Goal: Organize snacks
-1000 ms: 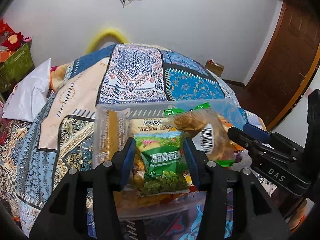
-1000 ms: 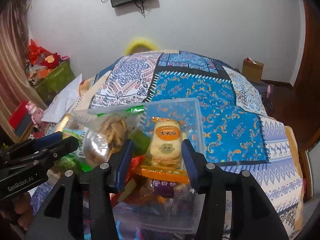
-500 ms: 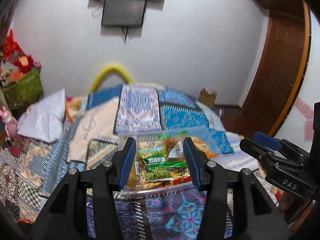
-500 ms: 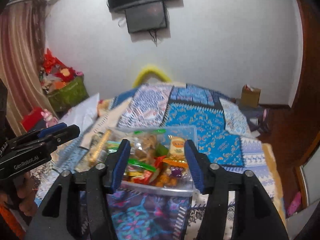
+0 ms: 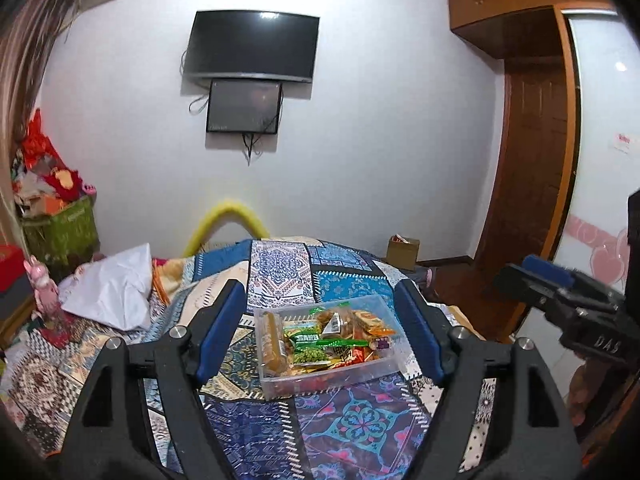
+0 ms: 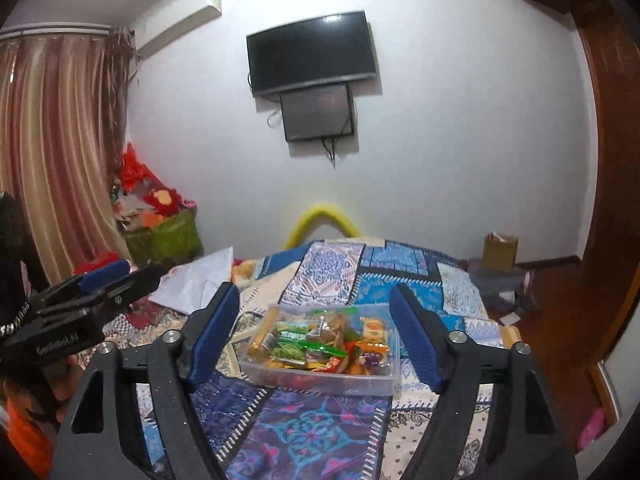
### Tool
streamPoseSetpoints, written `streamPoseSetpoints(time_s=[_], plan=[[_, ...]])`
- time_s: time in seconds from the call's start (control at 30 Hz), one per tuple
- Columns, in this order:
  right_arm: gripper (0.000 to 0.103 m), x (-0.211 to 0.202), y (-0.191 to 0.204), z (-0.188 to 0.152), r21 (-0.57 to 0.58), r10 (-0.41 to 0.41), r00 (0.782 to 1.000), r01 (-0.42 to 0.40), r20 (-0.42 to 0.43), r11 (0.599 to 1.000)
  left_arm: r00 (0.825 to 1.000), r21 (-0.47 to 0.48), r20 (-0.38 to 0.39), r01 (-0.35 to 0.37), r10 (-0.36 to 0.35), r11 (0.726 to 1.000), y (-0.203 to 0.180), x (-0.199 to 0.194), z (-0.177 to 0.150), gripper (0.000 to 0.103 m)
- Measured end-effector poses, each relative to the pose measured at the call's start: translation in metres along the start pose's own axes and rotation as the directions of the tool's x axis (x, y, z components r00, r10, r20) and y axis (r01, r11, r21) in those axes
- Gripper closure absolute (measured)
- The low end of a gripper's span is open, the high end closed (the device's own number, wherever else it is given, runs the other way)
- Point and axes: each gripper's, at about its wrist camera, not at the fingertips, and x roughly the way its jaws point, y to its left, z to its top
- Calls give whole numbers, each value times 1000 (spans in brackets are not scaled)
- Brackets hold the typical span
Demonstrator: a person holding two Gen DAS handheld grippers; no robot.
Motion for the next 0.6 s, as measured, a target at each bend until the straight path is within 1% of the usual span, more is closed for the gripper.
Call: streamPoseSetpoints(time_s=[0.1, 0.17, 0.2, 0.23, 0.37, 0.6], plan=[[16, -12, 5, -2, -5, -1, 1000, 1, 25, 1000, 1000, 5, 4, -2, 2, 1000, -3, -10, -4, 22], [9, -19, 8, -3, -4, 1, 999, -1, 36, 1000, 1000, 9, 14, -5, 5, 1000, -5, -17, -7, 10], [2, -21, 8, -4, -3, -3, 999, 3, 42, 1000, 1000, 11, 26, -7, 6, 1000, -6, -21, -8, 7], [0, -23, 9, -5, -3, -12, 999, 12, 53, 1000, 999, 15, 38, -9, 9, 1000, -7, -25, -9, 5], [0, -30, 12, -9, -14, -21, 998, 22, 60, 1000, 999, 33, 48, -11, 9, 999, -13, -36, -13, 3], [0, -36, 15, -14, -26, -26, 998, 28, 58, 999, 999, 24, 44, -10, 9, 1000, -14, -38, -16, 3]])
